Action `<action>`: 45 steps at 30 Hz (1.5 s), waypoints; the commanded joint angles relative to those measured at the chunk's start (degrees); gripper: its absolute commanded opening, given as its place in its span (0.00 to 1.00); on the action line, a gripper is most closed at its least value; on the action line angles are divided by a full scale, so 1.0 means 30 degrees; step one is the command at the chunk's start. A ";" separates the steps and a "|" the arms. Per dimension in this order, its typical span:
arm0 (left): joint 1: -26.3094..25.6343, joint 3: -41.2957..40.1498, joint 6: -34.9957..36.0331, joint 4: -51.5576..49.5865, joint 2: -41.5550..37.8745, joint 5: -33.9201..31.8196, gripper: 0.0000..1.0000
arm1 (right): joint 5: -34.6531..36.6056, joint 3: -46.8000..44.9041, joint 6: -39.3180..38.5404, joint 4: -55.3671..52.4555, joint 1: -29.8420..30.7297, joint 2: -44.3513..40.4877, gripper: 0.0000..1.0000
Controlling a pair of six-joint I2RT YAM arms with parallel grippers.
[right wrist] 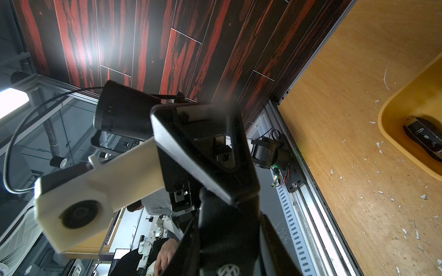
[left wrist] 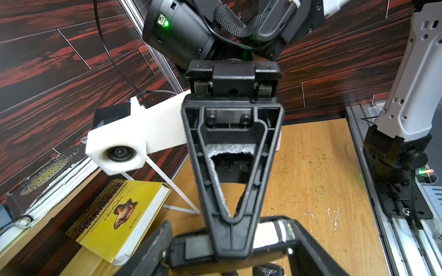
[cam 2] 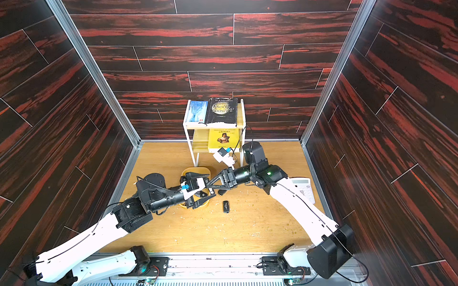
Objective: Place the car key into the storage box
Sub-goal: Pick up the car key from the center of the board, then place the car key in the storage box.
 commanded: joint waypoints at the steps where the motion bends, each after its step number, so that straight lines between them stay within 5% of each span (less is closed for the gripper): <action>1: -0.0105 0.0031 -0.0170 -0.0588 -0.0513 0.0207 0.51 | -0.0056 -0.0092 -0.0262 0.0324 -0.0038 0.0317 0.45; 8: -0.0124 -0.0583 -0.0780 -0.0824 -0.1148 -0.0516 0.48 | -0.0115 -0.0083 -0.0160 0.0933 -0.0038 0.0594 0.88; 29: -0.0070 -0.1679 -0.7312 -0.7061 -0.4789 -0.8709 0.35 | -0.0122 -0.0634 -0.0700 0.2047 -0.0467 0.2046 0.94; 38: 0.2017 -0.1237 -1.1296 -0.7473 -0.2422 -0.8007 0.37 | 0.1239 -0.2456 -0.1531 0.1563 -0.3056 0.1129 0.99; 42: 0.4652 0.0208 -1.2834 -0.9003 0.0574 -0.5499 0.14 | 0.2801 -0.3012 -0.3292 -0.0209 -0.4084 0.0845 0.99; 45: 0.5304 0.1126 -1.3119 -0.9306 0.2779 -0.4580 0.12 | 0.3135 -0.3698 -0.3635 -0.0372 -0.4359 0.0784 0.99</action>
